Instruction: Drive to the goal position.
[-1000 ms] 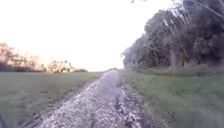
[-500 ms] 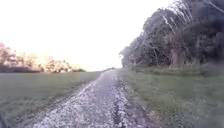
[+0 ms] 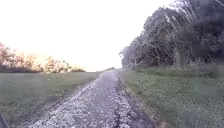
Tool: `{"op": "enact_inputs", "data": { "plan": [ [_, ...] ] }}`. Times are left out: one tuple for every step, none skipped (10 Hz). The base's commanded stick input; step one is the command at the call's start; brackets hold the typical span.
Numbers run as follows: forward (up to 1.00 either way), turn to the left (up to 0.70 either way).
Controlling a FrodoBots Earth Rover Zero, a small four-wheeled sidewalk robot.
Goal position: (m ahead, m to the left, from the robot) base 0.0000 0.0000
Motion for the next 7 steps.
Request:
{"op": "enact_inputs", "data": {
  "plan": [
    [0.0, 0.0],
    [0.0, 0.0],
    [0.0, 0.0],
    [0.09, 0.0],
    [0.28, 0.0],
    [0.48, 0.0],
    [0.66, 0.0]
  ]
}}
